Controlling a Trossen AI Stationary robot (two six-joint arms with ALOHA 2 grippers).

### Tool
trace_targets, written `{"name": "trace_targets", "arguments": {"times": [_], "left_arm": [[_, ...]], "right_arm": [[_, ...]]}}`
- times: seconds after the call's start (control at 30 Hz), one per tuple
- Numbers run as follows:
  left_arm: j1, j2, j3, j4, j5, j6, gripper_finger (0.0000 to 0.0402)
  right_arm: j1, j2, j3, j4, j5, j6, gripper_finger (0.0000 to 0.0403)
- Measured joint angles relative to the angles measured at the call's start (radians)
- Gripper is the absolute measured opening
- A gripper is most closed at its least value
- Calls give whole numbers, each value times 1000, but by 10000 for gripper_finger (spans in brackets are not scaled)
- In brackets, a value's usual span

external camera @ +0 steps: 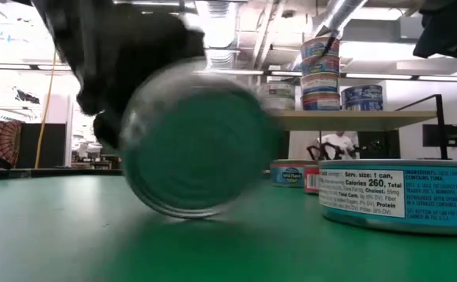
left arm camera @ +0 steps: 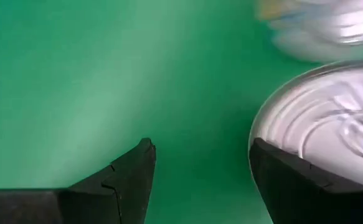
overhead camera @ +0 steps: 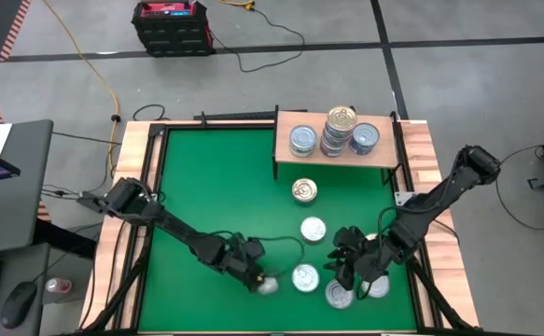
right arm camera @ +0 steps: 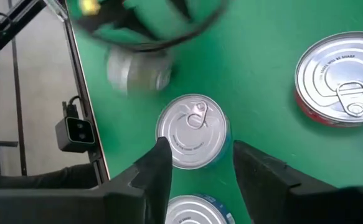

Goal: Stack canned seafood by type on shelf
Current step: Put the green tuna can on the shelf, then stack the pink tuna can on top of the pink tuna can

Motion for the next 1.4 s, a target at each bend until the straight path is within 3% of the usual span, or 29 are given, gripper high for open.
{"name": "trace_targets", "arguments": {"times": [0.1, 0.17, 0.27, 0.53, 0.7, 0.8, 0.93, 1.07, 1.17, 1.27, 1.4], "left_arm": [[25, -15, -5, -161, -61, -47, 247], [49, -27, -19, -227, -51, -66, 247], [69, -59, -40, -245, -28, -29, 247], [73, -216, -41, -328, -129, 53, 247], [83, -264, -41, -116, -186, 35, 248], [98, -226, -40, 97, -346, 92, 257], [183, -157, -35, 228, -516, 151, 289], [275, -94, -33, 348, -445, 159, 331], [315, -53, -33, 341, -464, 147, 354], [346, -19, -33, 366, -511, 159, 361], [355, 1, -33, 386, -492, 188, 356]], "right_arm": [[-4, 0, 0, 2, 3, 5, 185], [-4, 0, 0, 6, 4, 5, 182], [-3, 0, 0, 24, 7, 6, 180], [-4, 0, 0, 41, 45, 17, 179], [-26, 6, 0, 28, 160, 82, 179], [-47, 6, 0, 49, 213, 89, 179], [-52, 6, 1, 133, 238, 110, 179], [-46, 6, 6, 147, 238, 88, 179], [-42, 5, 30, 114, 239, 87, 179], [-34, 4, 45, 111, 257, 87, 179], [-29, 3, 55, 4, 284, 159, 179]]}}
